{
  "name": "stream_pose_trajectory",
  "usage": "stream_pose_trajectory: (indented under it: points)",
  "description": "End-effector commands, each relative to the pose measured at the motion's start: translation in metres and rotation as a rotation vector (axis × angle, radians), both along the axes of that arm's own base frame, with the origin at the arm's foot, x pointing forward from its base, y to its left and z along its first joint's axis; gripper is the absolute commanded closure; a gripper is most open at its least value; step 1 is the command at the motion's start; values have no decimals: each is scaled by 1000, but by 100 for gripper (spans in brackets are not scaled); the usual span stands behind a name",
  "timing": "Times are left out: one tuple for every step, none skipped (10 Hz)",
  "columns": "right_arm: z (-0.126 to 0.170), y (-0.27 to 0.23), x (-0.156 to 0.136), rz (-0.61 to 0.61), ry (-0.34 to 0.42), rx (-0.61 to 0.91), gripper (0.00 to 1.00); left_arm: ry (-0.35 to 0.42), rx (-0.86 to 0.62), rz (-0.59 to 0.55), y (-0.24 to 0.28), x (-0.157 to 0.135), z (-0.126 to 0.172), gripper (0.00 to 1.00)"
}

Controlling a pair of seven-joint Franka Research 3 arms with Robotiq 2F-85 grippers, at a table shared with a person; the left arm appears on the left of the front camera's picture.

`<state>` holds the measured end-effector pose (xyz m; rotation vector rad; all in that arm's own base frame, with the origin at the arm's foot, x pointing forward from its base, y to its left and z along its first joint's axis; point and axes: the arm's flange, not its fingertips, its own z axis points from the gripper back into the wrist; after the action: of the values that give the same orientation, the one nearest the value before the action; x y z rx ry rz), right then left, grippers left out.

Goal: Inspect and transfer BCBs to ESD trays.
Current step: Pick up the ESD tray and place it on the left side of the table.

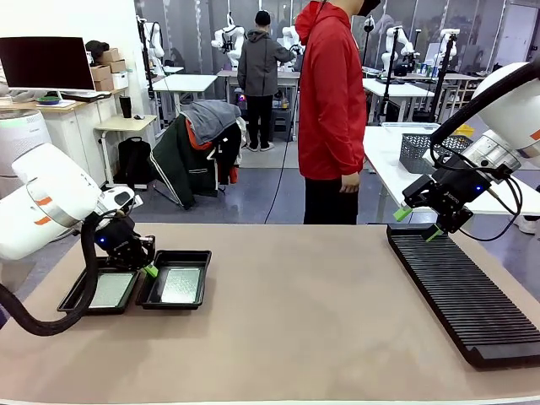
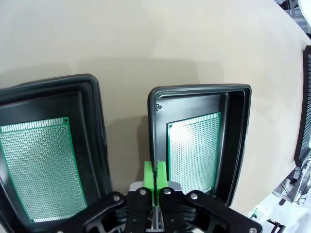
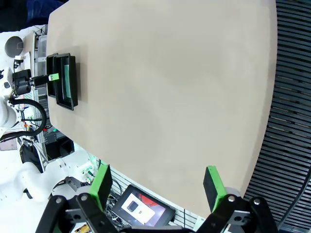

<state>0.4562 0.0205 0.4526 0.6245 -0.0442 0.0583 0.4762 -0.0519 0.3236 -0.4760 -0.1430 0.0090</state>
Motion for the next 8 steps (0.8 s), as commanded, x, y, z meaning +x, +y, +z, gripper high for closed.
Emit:
stream_pose_trajectory:
  points:
    - [1,1,0,-24,3,-14,0,-9,-20,-13,3,1,-4,97]
    - [1,1,0,-24,3,-14,0,-9,-19,-12,4,4,-6,97]
    - [1,1,0,-24,3,-14,0,-6,-14,-8,3,6,-8,97]
    - [1,1,0,-24,3,-14,0,-1,-9,-3,1,9,-11,97]
    - [1,1,0,-24,3,-14,0,3,1,-2,-2,11,-13,97]
    - [1,1,0,-24,3,-14,0,7,11,4,-5,12,-15,97]
    - [1,1,0,-24,3,-14,0,11,9,4,-7,12,-18,97]
    - [1,1,0,-24,3,-14,0,2,5,-4,-9,12,-20,97]
